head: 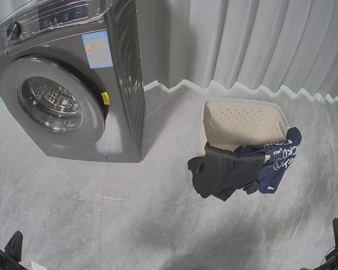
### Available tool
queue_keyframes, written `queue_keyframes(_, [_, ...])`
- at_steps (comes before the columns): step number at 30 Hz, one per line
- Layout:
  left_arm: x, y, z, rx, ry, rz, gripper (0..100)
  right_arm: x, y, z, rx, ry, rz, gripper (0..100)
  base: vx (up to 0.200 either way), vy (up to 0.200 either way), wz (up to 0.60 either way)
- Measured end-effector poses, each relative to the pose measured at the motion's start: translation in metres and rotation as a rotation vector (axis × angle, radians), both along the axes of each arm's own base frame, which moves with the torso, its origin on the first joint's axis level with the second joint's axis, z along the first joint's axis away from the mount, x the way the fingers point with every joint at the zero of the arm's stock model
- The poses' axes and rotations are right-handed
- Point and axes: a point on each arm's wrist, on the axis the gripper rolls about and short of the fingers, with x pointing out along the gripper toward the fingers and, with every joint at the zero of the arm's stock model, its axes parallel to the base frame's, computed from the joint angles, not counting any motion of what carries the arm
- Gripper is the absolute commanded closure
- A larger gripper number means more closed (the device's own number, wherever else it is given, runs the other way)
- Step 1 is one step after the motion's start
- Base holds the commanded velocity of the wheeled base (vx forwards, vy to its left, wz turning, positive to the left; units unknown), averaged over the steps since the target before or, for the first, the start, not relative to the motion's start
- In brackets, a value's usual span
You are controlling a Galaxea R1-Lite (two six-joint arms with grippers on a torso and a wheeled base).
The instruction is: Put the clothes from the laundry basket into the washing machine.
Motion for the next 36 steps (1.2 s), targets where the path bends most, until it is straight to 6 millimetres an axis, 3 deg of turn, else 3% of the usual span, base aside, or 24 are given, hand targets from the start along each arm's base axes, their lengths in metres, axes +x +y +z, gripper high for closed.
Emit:
queue_keyframes(22, [0.0000, 0.0000, 0.0000, 0.000, 0.000, 0.000, 100, 0.0000, 0.0000, -0.0001, 0.002, 0.001, 0.001, 100, 0.000, -0.200, 0.00])
queue_keyframes(36, [0.0000, 0.0000, 0.0000, -0.005, 0.000, -0.001, 100, 0.0000, 0.0000, 0.0000, 0.000, 0.000, 0.002, 100, 0.029, 0.000, 0.00])
